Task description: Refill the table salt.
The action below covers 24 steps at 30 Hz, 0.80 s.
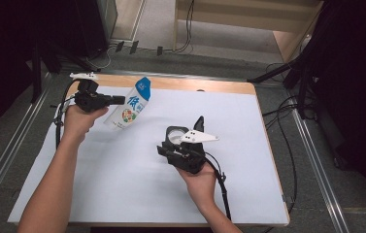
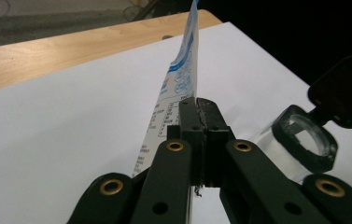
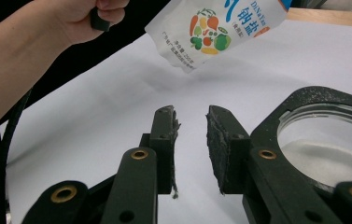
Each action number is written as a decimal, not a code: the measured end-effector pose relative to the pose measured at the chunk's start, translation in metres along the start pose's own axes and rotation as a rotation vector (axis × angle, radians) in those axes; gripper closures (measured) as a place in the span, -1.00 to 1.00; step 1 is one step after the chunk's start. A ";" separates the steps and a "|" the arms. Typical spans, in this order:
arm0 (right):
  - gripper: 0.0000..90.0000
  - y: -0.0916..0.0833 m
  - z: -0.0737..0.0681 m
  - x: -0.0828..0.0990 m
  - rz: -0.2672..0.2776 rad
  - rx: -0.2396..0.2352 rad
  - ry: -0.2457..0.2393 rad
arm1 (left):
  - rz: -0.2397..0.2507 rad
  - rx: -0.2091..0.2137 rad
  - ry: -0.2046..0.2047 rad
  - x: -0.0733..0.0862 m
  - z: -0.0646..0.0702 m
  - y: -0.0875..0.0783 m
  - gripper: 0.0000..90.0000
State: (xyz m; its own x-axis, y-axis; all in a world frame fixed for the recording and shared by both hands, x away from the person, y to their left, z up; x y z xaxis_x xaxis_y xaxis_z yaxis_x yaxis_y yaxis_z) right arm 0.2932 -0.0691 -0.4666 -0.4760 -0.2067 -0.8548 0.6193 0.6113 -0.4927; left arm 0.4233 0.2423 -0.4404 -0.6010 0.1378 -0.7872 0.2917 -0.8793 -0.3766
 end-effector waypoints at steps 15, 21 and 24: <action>0.79 -0.005 0.007 0.008 -0.036 -0.006 0.008 | -0.003 -0.005 -0.008 0.015 -0.001 -0.006 1.00; 0.92 -0.012 0.011 0.012 -0.055 -0.019 0.003 | 0.002 -0.021 -0.001 0.022 0.005 -0.018 1.00; 0.95 -0.015 0.014 0.013 -0.066 -0.030 -0.006 | 0.004 -0.032 0.007 0.026 0.009 -0.024 1.00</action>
State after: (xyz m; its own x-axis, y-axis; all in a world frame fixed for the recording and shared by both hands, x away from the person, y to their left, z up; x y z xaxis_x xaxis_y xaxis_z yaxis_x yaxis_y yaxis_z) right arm 0.2864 -0.0920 -0.4728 -0.5112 -0.2518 -0.8218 0.5679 0.6187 -0.5428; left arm 0.3936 0.2632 -0.4474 -0.5943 0.1373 -0.7924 0.3181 -0.8648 -0.3885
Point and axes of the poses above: each handheld gripper's, and its own axes: y roughly forward along the jaws, x roughly out of its underside, z roughly to its right, the point moved 2 cm from there along y, roughly forward along the jaws, and after that the axes turned 15 degrees about x, right-handed, at the moved point
